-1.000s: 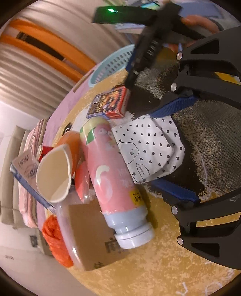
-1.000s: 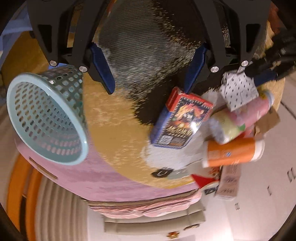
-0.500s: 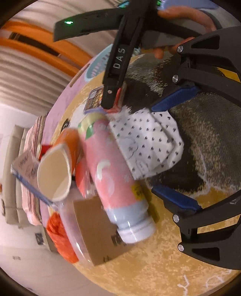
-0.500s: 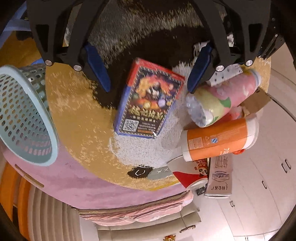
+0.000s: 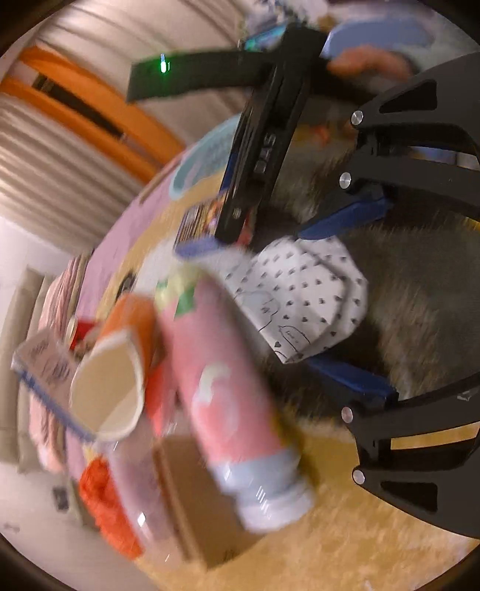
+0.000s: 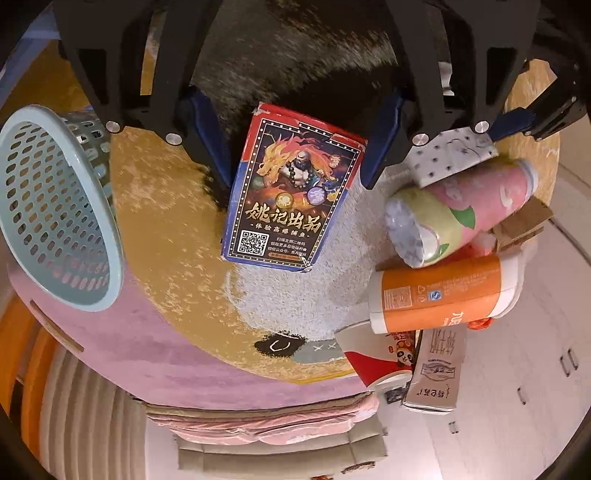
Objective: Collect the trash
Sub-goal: 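Grasp the polka-dot tissue with the left tool while the right tool grasps the card box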
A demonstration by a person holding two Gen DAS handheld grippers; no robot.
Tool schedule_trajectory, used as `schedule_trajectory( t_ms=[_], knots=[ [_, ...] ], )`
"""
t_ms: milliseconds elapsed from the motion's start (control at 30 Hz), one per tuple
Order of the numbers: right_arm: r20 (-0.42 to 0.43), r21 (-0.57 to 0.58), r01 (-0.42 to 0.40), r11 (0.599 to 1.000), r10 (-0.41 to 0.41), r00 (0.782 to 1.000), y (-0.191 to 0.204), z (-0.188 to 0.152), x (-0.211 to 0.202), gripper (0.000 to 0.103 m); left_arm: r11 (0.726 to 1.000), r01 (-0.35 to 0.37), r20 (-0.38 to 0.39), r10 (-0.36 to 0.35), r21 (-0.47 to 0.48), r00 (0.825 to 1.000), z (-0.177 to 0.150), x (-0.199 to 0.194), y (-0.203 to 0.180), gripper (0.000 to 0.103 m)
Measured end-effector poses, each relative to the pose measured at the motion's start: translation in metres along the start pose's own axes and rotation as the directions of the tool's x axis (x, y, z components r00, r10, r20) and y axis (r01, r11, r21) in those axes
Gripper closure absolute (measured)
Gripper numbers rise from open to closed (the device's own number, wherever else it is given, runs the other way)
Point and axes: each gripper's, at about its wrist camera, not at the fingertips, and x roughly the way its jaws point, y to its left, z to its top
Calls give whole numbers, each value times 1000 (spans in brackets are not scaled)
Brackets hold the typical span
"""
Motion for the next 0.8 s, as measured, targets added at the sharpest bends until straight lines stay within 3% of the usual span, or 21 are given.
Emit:
schedule_trajectory(
  t_ms=[133,200,400,533,800],
  knots=[
    [13,-7,12,1000,-12,1000,-13,-2,-7,37,993,109,-61,-107,39,992,-12,2,-15,41],
    [18,5,8,1000,-8,1000,-22,-3,-11,38,992,116,-66,-113,57,991,-17,1,-20,41],
    [44,-2,4,1000,-4,999,-32,-6,-21,38,999,7,-29,-6,35,1000,-12,3,-12,41],
    [47,-17,0,1000,1,999,-30,-10,-23,38,1000,-28,-20,28,14,999,-3,12,-7,41],
    [18,-11,-2,1000,2,1000,-31,-17,-18,37,991,-114,-13,115,63,993,15,36,-26,44]
  ],
)
